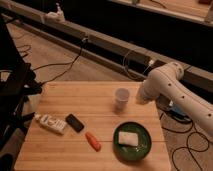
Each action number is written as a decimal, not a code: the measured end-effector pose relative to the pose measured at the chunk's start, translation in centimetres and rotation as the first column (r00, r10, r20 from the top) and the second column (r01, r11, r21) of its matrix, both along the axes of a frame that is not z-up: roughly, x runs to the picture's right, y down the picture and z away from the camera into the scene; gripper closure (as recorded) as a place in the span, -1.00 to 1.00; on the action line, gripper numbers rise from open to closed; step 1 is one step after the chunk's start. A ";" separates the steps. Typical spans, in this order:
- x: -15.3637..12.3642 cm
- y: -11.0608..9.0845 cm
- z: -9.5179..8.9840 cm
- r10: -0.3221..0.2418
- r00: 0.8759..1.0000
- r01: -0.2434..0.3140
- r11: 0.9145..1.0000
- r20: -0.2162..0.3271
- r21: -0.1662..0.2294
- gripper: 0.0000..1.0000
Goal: Push the eraser across the table
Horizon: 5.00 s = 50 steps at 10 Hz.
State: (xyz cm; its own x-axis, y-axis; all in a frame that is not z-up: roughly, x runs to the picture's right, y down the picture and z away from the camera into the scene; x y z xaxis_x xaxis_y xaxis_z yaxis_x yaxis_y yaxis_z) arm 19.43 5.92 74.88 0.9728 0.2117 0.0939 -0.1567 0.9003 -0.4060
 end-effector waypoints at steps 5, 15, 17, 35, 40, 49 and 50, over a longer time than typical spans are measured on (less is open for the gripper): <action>-3.9 -3.0 0.7 0.038 0.995 -0.042 0.998 0.091 0.047 1.00; -21.5 5.2 3.5 -0.181 0.893 0.200 0.980 0.412 -0.005 1.00; -21.5 5.2 3.5 -0.180 0.894 0.200 0.980 0.411 -0.006 1.00; -33.0 12.3 10.8 -0.076 0.693 0.261 0.954 0.717 -0.150 1.00; -35.7 13.1 9.5 -0.060 0.621 0.280 0.948 0.782 -0.149 1.00; -39.6 12.4 6.6 -0.137 0.521 0.321 0.946 0.842 -0.045 1.00; -38.4 11.0 6.8 -0.158 0.543 0.309 0.951 0.825 -0.021 1.00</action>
State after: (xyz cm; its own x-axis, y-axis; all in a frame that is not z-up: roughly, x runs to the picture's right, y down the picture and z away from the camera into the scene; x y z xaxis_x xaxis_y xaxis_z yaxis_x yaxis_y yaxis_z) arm -18.97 16.90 81.63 0.5197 0.0727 0.8512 0.5100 0.7730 -0.3774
